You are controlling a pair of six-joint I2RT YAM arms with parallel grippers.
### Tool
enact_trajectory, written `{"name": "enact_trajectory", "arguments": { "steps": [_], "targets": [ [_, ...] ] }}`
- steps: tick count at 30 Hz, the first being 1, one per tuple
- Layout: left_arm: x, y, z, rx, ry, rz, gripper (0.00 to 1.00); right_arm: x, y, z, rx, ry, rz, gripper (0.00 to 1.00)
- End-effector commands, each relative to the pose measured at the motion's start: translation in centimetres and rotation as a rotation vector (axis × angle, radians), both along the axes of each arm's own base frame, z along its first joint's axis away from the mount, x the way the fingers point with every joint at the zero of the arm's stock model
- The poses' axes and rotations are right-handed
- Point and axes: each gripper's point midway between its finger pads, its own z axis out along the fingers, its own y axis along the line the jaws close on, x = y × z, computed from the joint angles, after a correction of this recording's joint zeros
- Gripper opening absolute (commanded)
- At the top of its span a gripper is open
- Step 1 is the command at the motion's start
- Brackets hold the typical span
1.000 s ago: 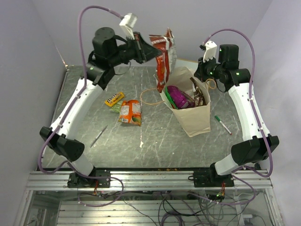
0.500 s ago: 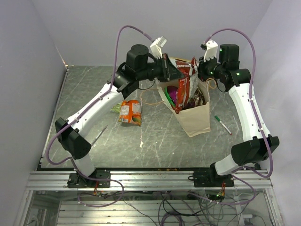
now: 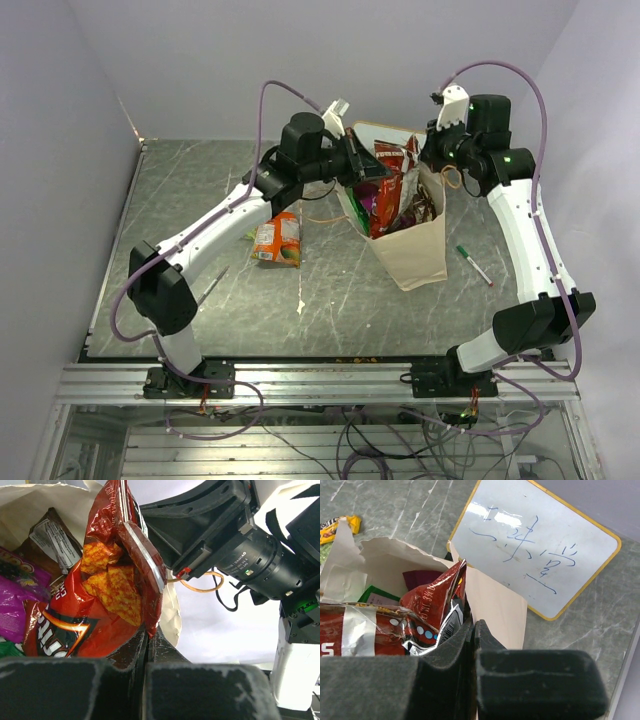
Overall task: Place the snacks into the paper bag
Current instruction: Place the snack in the paper bag.
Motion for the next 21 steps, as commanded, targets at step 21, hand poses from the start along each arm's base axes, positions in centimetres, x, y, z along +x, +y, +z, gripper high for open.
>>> {"name": "enact_trajectory", "arguments": {
  "steps": [21],
  "targets": [
    [-1.1,-4.0,-2.3,-0.061,0.07,-0.093,0.07,1.5,-2.3,-0.1,0.009,0.01,-0.125,0.0]
  ]
}}
